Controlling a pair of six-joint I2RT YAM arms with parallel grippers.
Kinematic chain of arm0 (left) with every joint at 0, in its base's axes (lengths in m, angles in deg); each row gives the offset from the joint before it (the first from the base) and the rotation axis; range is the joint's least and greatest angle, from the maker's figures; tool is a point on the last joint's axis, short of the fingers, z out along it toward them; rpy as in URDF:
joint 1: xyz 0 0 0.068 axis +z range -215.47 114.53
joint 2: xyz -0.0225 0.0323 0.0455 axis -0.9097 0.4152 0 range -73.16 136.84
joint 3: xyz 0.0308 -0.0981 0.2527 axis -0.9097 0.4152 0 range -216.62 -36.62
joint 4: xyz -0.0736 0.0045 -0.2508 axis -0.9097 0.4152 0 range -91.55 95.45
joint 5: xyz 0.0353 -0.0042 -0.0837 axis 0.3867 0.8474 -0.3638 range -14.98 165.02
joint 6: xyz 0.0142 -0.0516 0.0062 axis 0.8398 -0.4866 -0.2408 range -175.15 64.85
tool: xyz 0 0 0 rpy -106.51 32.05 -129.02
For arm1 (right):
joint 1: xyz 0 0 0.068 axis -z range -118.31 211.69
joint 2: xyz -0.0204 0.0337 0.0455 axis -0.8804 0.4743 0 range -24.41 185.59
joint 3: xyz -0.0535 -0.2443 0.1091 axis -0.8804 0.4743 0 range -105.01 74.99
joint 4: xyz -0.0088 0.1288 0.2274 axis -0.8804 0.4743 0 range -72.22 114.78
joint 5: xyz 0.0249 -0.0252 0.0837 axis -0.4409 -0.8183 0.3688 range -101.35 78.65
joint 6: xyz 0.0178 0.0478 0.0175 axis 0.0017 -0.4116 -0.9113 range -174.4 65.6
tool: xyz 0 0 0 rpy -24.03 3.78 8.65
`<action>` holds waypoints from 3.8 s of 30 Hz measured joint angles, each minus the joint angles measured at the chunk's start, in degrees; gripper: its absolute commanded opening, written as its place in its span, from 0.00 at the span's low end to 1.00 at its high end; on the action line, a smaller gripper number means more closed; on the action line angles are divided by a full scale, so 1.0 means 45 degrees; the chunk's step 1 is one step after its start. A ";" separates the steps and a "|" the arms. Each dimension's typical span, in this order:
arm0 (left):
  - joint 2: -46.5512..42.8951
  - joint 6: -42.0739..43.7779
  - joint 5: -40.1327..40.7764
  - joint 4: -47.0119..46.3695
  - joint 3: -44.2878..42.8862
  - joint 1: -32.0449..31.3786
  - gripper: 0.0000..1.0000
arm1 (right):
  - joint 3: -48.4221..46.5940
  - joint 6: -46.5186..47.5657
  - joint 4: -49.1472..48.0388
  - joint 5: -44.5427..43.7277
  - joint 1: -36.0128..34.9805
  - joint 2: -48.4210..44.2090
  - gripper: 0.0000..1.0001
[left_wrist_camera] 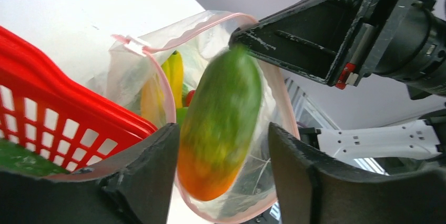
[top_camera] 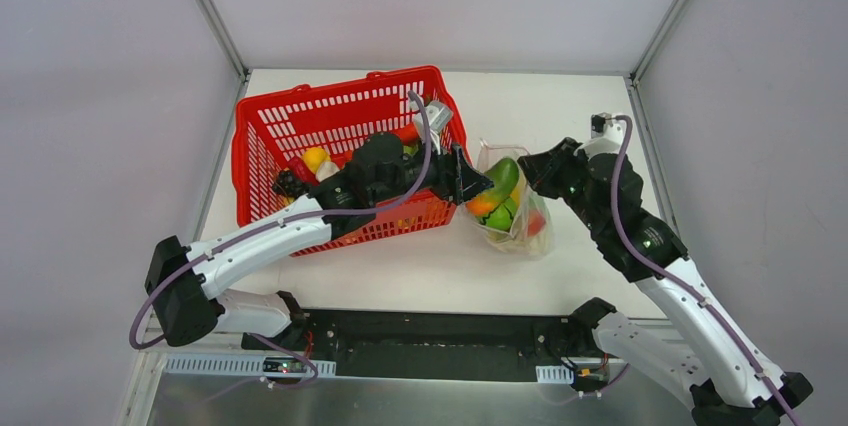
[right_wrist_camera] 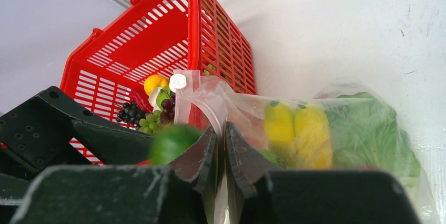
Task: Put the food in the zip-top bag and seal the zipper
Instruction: Place the fake fruit in the zipper food storage bag, then adjust the zipper food storage bag at the center of the board.
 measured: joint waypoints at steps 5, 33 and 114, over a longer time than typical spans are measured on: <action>0.0068 0.0724 0.0413 0.1831 -0.1098 -0.0053 0.71 | 0.0058 -0.0248 -0.0068 -0.0665 0.0000 -0.0369 0.12; 0.1263 0.3007 0.0423 0.6309 -0.4289 -0.0631 0.68 | 0.1277 -0.1127 -0.0078 -0.4512 0.0000 -0.2992 0.11; 0.3337 0.4405 -0.0418 1.3061 -1.1215 -0.0811 0.00 | -0.1787 0.1729 0.0597 0.0437 0.0000 -0.2312 0.08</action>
